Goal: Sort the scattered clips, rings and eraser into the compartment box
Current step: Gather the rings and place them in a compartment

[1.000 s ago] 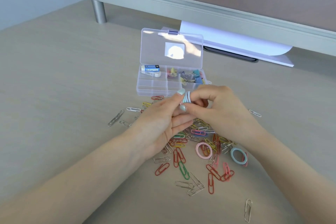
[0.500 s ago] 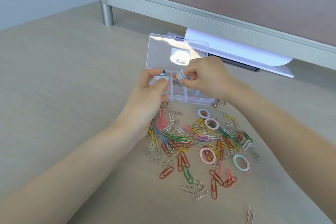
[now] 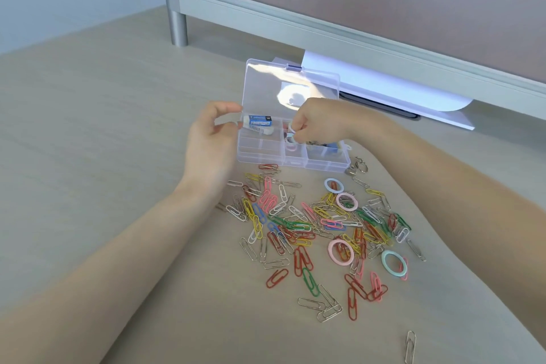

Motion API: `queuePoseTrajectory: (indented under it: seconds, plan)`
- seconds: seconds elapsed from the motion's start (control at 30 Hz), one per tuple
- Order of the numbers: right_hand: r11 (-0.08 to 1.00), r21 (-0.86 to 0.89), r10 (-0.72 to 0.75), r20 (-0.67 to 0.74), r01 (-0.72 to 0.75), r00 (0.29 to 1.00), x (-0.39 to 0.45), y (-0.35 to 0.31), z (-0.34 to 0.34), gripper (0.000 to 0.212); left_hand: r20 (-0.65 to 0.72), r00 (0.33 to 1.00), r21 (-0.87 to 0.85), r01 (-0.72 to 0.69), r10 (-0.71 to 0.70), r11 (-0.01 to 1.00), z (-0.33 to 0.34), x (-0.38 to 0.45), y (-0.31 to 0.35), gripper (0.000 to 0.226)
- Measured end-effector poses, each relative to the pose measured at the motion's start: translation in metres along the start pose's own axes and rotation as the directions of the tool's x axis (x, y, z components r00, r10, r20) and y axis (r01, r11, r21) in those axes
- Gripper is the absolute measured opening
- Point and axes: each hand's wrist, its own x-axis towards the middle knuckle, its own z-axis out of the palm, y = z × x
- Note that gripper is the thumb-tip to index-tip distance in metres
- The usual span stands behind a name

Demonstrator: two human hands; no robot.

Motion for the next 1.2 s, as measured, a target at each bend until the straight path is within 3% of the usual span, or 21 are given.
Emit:
queuePoseTrajectory:
  seconds: [0.13,0.23,0.37,0.5,0.6,0.7,0.83,0.93,1.07,1.13,1.2]
  plan:
    - [0.996,0.054,0.075,0.019,-0.076,0.997,0.001,0.001,0.005,0.024,-0.033,0.999,0.012,0.024,-0.024,1.000,-0.003,0.003,-0.003,0.032]
    - [0.996,0.074,0.055,-0.019,-0.053,0.998,-0.004,0.003,0.004,0.026,-0.011,1.000,0.064,0.012,-0.011,0.998,-0.004,0.006,-0.006,0.034]
    - [0.992,0.124,0.014,-0.128,0.002,0.992,-0.017,0.005,0.003,0.024,0.117,0.993,0.198,-0.045,0.023,0.979,-0.001,0.006,-0.015,0.035]
    - [0.976,0.204,-0.003,-0.314,0.071,0.949,-0.041,0.011,0.000,0.020,0.148,0.987,0.229,-0.096,0.063,0.969,0.000,0.006,-0.017,0.035]
    - [0.957,0.279,-0.012,-0.217,0.074,0.976,-0.073,0.018,0.005,0.008,0.173,0.979,0.272,-0.151,0.106,0.950,-0.001,0.005,-0.016,0.032]
    - [0.979,0.201,0.011,-0.120,0.013,0.993,-0.103,0.025,0.016,0.007,0.227,0.963,0.320,-0.213,0.143,0.923,0.003,0.000,-0.016,0.028]
    - [0.997,0.078,0.034,-0.140,-0.023,0.990,-0.124,0.028,0.035,0.012,0.295,0.942,0.395,-0.275,0.163,0.876,0.008,-0.010,-0.014,0.022]
    - [0.999,0.021,0.031,-0.181,-0.028,0.983,-0.126,0.032,0.045,0.010,0.470,0.853,0.443,-0.451,0.227,0.775,0.015,-0.027,-0.003,0.020]
    - [0.999,-0.033,0.032,-0.232,-0.041,0.972,-0.127,0.032,0.050,0.007,0.802,0.594,0.399,-0.617,0.068,0.678,0.027,-0.064,0.013,0.008]
    - [0.993,-0.107,0.009,-0.265,-0.039,0.964,-0.127,0.029,0.052,0.007,0.869,0.492,0.372,-0.716,0.049,0.591,0.031,-0.079,0.012,0.002]
    - [0.987,-0.157,-0.008,-0.283,-0.038,0.959,-0.126,0.030,0.056,0.007,0.886,0.461,0.385,-0.781,0.039,0.491,0.033,-0.086,0.007,0.005]
